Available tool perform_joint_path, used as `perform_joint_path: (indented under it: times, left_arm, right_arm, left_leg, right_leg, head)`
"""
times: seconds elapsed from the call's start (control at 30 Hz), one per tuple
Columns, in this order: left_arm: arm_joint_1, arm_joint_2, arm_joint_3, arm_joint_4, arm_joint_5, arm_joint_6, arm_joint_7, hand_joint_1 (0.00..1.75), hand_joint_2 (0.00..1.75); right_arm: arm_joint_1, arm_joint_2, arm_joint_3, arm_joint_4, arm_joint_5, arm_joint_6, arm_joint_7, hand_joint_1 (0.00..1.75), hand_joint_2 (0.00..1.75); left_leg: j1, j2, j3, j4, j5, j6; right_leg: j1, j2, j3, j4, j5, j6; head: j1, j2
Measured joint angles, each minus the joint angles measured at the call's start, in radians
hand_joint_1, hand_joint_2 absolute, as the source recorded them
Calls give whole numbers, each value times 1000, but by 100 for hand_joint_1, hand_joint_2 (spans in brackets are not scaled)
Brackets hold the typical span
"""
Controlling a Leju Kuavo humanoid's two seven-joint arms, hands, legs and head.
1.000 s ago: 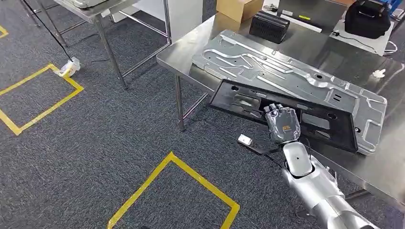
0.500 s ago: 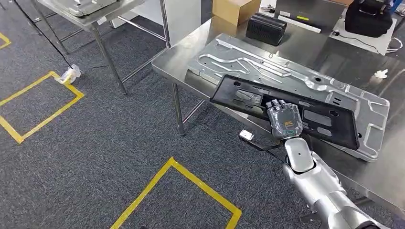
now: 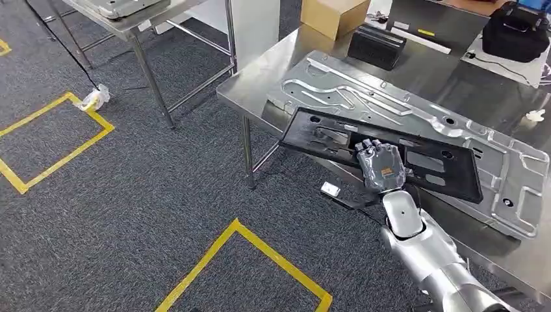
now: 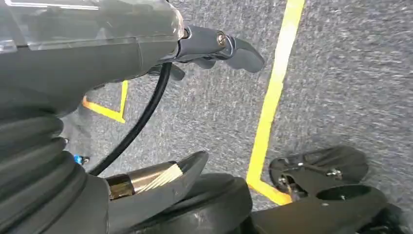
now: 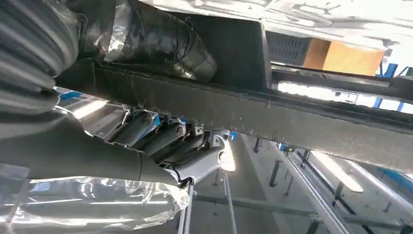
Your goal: Take the parts from the cabinet and place them on the table.
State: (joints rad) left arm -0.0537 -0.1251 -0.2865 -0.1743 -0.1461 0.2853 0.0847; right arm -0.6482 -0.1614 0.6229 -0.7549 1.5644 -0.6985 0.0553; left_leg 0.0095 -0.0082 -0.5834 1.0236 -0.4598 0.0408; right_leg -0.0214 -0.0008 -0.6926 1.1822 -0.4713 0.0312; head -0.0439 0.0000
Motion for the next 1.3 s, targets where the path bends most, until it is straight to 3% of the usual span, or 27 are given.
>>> perform_joint_path:
  times: [0.03,0.1,0.17,0.2,0.23,0.27,0.37,0.4,0.43,0.47,0.53,0.57,0.6,0.7,0.73,0.77,0.83,0.87,0.9,0.93,1.0,1.03,1.07,1.1,1.13,1.23,1.3]
  left_arm:
    - [-1,0,0,0,0,0,0,0,175]
    - [-3,0,1,0,0,0,0,0,175]
    - [-2,0,4,0,0,0,0,0,175]
    - [-1,0,5,0,0,-1,0,0,175]
    - [-2,0,6,0,0,0,0,0,175]
    - [-2,0,6,0,0,0,0,0,175]
    - [-4,0,8,0,0,0,0,0,175]
    - [-4,0,8,0,0,0,0,0,175]
    - [-3,1,9,0,0,0,0,0,175]
    - [-1,2,9,0,0,0,0,0,175]
    - [0,2,9,0,0,0,0,0,175]
    - [1,3,9,0,-1,0,0,0,175]
    - [1,5,9,1,-1,-1,0,0,175]
    - [-2,4,10,0,-2,-1,0,0,175]
    - [0,3,9,0,-3,-1,-1,0,175]
    - [0,4,10,1,-3,-1,-1,0,175]
    - [-3,3,10,0,-3,-1,-2,0,175]
    - [-4,3,10,0,-4,-1,-2,0,175]
    - [-4,3,10,1,-4,-2,-2,0,175]
    - [-3,3,10,0,-4,-2,-2,0,175]
    - [3,3,10,1,-5,-2,-2,0,175]
    - [2,3,10,1,-5,-2,-2,0,175]
    - [2,3,10,1,-5,-2,-2,0,175]
    - [-1,3,10,1,-6,-2,-2,0,175]
    - [-3,3,10,1,-6,-2,-2,0,175]
    - [-1,3,10,1,-9,-2,-2,0,175]
    - [0,3,10,1,-10,-2,-2,0,175]
  right_arm:
    - [-1,0,-2,0,0,0,0,175,175]
    - [-5,0,-5,0,0,0,0,175,175]
    - [-4,0,-6,0,0,0,0,175,175]
    - [-4,0,-7,0,0,0,0,175,175]
    - [-3,1,-8,-1,0,0,0,175,175]
    - [-4,3,-8,-2,0,0,0,175,175]
    - [-7,3,-11,-2,0,0,0,175,175]
    - [-5,3,-11,-2,0,0,0,175,175]
    - [-1,3,-11,-2,0,0,0,175,175]
    - [0,3,-11,-2,0,0,0,175,175]
    - [2,5,-11,-2,0,0,2,175,175]
    - [2,6,-11,-3,0,0,2,175,175]
    - [-1,5,-13,-3,0,0,3,175,175]
    - [5,6,-15,-3,0,0,5,175,175]
    - [5,6,-17,-4,0,0,6,175,175]
    - [6,6,-21,-5,0,-1,6,175,175]
    - [-2,6,-23,-6,0,0,7,175,175]
    - [0,5,-24,-6,0,0,8,175,175]
    - [3,4,-24,-5,0,0,8,175,175]
    - [7,4,-24,-5,0,0,12,175,175]
    - [11,2,-24,-5,0,0,18,175,175]
    - [11,1,-24,-6,0,0,19,175,175]
    - [10,-1,-24,-6,0,0,20,175,175]
    - [8,-2,-24,-5,0,0,20,175,175]
    - [6,-2,-23,-6,0,0,20,175,175]
    - [13,-2,-23,-5,0,0,24,175,175]
    - [12,-2,-23,-8,0,0,31,175,175]
  left_leg:
    - [0,0,11,0,-8,-3]
    - [-6,0,11,4,-16,-14]
    - [-5,4,11,-3,-18,-22]
    - [-5,8,16,-6,-21,-30]
    - [-5,9,15,-2,-32,-38]
    - [-5,8,10,26,-45,-40]
    - [-1,8,-115,256,-133,-47]
    - [-1,8,-152,309,-140,-48]
    - [-1,8,-168,315,-119,-47]
    - [-1,8,-160,275,-78,-44]
    - [-3,3,-89,96,39,-32]
    - [-7,-8,-60,23,57,-22]
    - [-9,-13,-49,10,49,-20]
    - [-14,-9,-45,0,39,-14]
    - [-1,-3,-32,-19,43,-10]
    - [-1,2,-20,-31,44,-5]
    - [1,5,-11,-38,41,2]
    - [1,5,-9,-37,36,3]
    - [1,5,-6,-35,31,2]
    - [2,5,0,-34,25,0]
    - [3,6,19,-28,9,-5]
    - [4,6,28,-24,-1,-8]
    - [4,6,32,-19,-12,-15]
    - [-2,5,30,-15,-18,-23]
    - [-2,4,25,-8,-21,-28]
    - [0,9,30,-14,-26,-40]
    - [2,11,22,19,-51,-50]
  right_leg:
    - [0,-5,37,-97,60,-5]
    - [13,-10,60,-142,43,-13]
    - [16,-6,58,-140,31,-22]
    - [15,-2,60,-145,29,-27]
    - [2,-1,72,-154,31,-33]
    - [4,1,81,-159,27,-39]
    - [8,2,94,-158,16,-53]
    - [9,6,98,-158,12,-53]
    - [10,11,104,-157,7,-53]
    - [11,16,111,-157,2,-52]
    - [12,23,130,-156,-11,-50]
    - [10,25,135,-157,-17,-47]
    - [16,29,129,-154,-20,-41]
    - [9,37,131,-166,-19,-26]
    - [18,39,135,-168,-24,-19]
    - [14,27,133,-153,-33,-17]
    - [11,13,74,-43,-87,-12]
    - [9,13,17,54,-122,-9]
    - [7,12,-25,118,-137,-7]
    - [5,11,-52,145,-125,-4]
    - [-1,5,-23,48,-30,0]
    - [-4,1,14,-41,29,3]
    - [-7,-8,42,-126,68,4]
    - [6,-10,48,-126,48,4]
    - [1,-7,56,-147,38,-11]
    - [7,-2,52,-141,33,-26]
    - [2,0,68,-146,27,-41]
  head:
    - [0,0]
    - [2,0]
    - [0,0]
    - [0,0]
    - [0,0]
    - [0,0]
    - [-2,0]
    - [-2,0]
    - [-2,0]
    - [-2,0]
    - [-2,0]
    - [0,0]
    - [0,0]
    - [0,0]
    - [0,0]
    - [1,0]
    - [6,0]
    - [7,0]
    - [7,0]
    - [7,0]
    - [7,0]
    - [7,0]
    - [8,0]
    - [10,0]
    - [10,0]
    - [7,0]
    - [6,0]
